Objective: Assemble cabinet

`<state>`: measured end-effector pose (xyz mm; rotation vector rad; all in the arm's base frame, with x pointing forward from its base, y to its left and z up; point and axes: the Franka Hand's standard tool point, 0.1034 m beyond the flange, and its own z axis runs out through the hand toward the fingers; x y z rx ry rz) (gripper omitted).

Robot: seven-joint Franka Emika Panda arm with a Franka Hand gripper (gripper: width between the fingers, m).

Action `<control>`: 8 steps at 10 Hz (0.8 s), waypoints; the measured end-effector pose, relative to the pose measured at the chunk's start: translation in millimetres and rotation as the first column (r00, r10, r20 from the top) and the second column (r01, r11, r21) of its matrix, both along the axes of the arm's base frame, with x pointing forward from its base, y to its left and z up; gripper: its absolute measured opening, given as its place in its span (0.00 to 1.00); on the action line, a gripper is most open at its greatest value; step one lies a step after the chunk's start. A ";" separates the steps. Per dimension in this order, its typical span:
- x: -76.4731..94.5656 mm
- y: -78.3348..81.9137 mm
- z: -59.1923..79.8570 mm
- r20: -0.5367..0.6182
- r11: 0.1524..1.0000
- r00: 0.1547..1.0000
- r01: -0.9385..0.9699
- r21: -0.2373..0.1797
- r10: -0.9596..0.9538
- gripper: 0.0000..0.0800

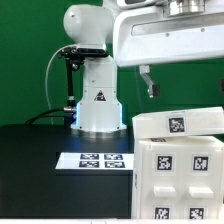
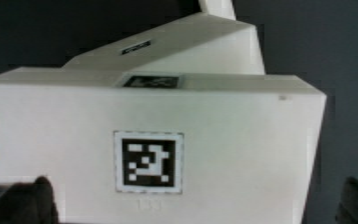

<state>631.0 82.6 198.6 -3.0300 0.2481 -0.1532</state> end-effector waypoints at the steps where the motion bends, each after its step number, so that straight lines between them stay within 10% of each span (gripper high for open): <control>1: 2.2 2.1 -2.4 -0.003 0.982 0.982 -0.188 -0.028 0.188 1.00; 6: 5.2 -6.5 -2.6 -0.017 0.849 0.852 -0.523 -0.075 0.523 1.00; 8: 4.7 -3.6 -8.2 -0.062 0.648 0.657 -0.753 -0.119 0.752 1.00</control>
Offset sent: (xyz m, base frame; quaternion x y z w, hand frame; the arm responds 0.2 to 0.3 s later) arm 0.0000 0.0000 0.0000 0.0000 0.0000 -0.1938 0.9810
